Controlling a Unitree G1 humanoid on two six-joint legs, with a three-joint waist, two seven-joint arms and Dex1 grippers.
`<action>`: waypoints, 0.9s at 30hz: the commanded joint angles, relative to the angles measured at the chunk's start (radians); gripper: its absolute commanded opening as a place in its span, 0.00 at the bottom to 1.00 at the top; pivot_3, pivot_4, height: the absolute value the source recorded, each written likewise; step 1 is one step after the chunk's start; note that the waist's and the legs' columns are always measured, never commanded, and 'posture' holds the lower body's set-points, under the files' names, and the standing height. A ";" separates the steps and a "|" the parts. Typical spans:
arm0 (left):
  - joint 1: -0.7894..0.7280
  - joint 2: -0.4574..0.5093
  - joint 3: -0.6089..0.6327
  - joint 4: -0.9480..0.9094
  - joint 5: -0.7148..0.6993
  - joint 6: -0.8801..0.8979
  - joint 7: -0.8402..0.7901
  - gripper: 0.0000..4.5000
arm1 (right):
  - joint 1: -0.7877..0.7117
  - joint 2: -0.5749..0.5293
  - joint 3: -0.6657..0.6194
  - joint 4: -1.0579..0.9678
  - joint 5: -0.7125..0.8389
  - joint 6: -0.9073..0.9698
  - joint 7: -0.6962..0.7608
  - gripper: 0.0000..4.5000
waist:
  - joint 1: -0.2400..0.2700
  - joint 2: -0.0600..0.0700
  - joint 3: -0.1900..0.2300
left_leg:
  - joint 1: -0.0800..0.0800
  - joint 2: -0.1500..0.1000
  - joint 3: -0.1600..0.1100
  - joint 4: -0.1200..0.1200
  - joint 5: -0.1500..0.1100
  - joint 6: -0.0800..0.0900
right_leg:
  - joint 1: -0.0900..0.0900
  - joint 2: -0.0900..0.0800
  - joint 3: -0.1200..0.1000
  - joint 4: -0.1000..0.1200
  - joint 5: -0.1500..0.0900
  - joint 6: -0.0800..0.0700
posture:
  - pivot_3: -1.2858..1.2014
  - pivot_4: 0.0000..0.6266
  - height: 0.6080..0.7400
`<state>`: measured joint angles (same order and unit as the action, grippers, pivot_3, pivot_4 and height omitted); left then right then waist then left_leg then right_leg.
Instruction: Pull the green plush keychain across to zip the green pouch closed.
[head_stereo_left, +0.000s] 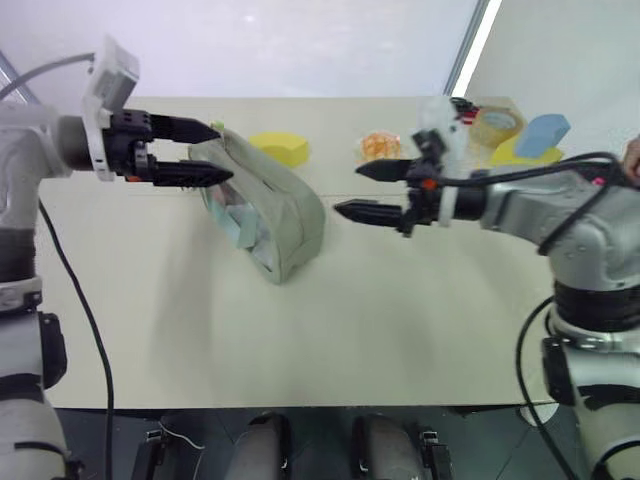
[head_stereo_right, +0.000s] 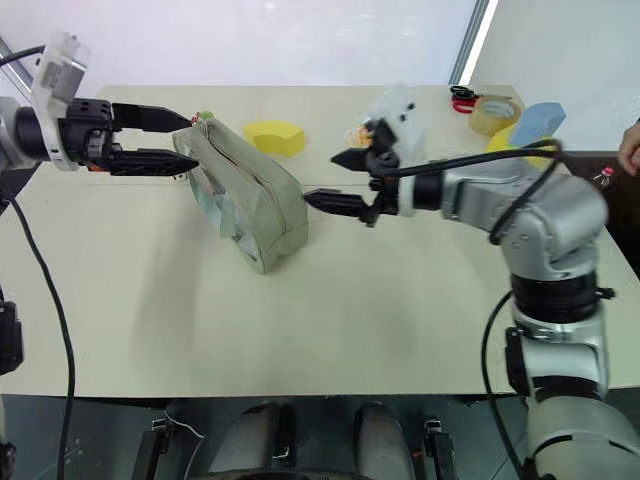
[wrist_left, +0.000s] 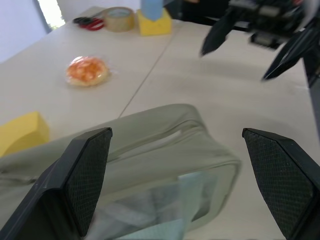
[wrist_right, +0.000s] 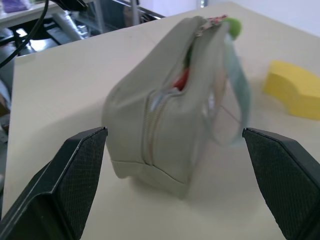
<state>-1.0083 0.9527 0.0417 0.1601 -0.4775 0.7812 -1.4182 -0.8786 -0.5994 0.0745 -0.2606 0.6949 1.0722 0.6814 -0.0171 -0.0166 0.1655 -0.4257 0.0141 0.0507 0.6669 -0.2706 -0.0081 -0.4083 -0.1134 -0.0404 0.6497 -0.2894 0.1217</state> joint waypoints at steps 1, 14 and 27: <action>0.020 0.037 0.027 -0.042 -0.024 0.017 0.005 0.99 | -0.034 0.035 0.037 0.037 -0.055 -0.052 -0.005 1.00 | 0.001 0.000 0.000 | 0.000 0.000 0.000 0.000 0.000 0.000 | 0.000 0.000 0.000 0.000 0.000 0.000 | 0.52 0.24 1.00; 0.068 0.059 0.049 -0.148 -0.073 0.076 0.095 1.00 | -0.058 0.130 0.153 0.181 -0.207 -0.198 0.065 0.73 | 0.001 0.000 0.000 | 0.000 0.000 0.000 0.000 0.000 0.000 | 0.000 0.000 0.000 0.000 0.000 0.000 | 0.52 0.24 1.00; 0.103 0.042 0.041 -0.146 -0.091 0.043 0.126 1.00 | -0.115 -0.128 0.184 0.413 -0.461 -0.501 0.263 0.01 | 0.006 -0.001 0.000 | 0.000 -0.002 0.000 0.001 0.000 0.000 | 0.001 0.000 0.000 0.000 0.000 0.000 | 0.52 0.24 1.00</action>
<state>-0.8949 0.9891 0.0559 0.0289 -0.5588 0.8427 -1.2949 -0.9513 -0.7004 0.2787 0.1191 0.2812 0.6434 0.9181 -0.0114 -0.0174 0.1659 -0.4260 0.0126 0.0504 0.6676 -0.2704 -0.0084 -0.4078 -0.1139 -0.0403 0.6493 -0.2894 0.1217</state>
